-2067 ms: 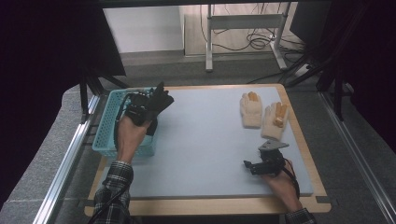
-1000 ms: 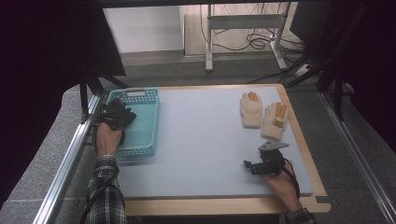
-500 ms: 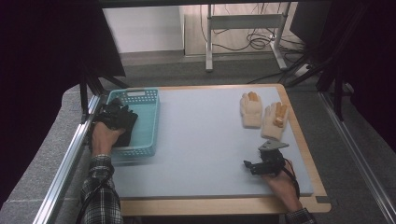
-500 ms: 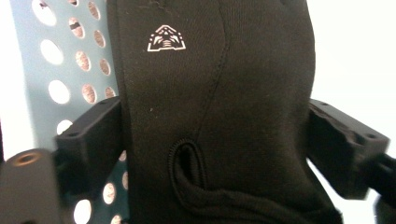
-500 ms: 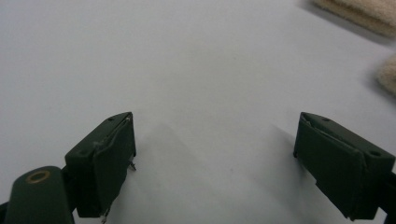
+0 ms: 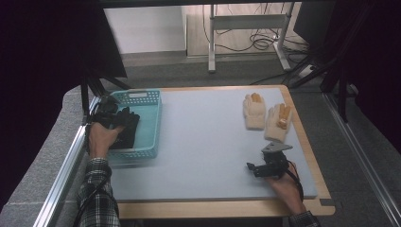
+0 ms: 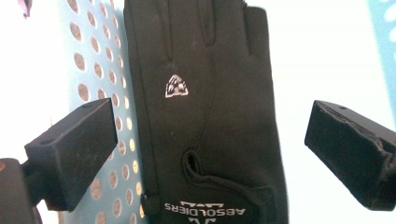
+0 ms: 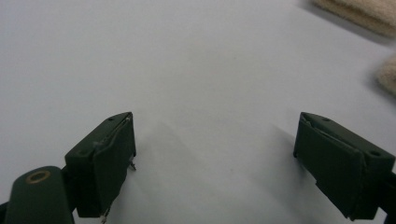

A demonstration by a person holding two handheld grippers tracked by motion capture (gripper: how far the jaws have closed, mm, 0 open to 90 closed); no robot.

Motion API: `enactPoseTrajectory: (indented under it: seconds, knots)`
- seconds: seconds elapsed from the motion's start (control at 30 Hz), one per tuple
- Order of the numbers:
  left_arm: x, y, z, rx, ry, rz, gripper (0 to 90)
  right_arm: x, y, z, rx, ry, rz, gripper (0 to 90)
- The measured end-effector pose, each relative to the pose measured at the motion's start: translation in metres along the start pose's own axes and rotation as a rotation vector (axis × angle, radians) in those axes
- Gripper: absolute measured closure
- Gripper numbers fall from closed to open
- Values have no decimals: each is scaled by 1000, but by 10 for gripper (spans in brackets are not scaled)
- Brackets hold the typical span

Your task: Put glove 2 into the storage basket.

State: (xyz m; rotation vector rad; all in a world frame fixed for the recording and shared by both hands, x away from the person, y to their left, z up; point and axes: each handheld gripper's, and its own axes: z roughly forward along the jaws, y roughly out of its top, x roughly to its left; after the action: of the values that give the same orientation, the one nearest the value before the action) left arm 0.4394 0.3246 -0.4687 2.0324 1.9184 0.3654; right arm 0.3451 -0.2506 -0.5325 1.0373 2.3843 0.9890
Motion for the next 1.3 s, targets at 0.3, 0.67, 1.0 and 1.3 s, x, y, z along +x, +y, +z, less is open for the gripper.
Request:
enactPoseTrajectory:
  seconds: [0.3,0.67,1.0,1.3]
  knots:
    - [-7,-12,-15,-148,-148,11,35,0,0,0,0,0,-1,123]
    - [-47,-27,-38,-278,-206,167,14,0,0,0,1,-1,-1,123]
    - [-91,-42,-49,-345,-245,289,12,0,0,0,0,0,-2,123]
    - [-138,-63,-50,-390,-312,404,10,0,0,0,0,0,3,123]
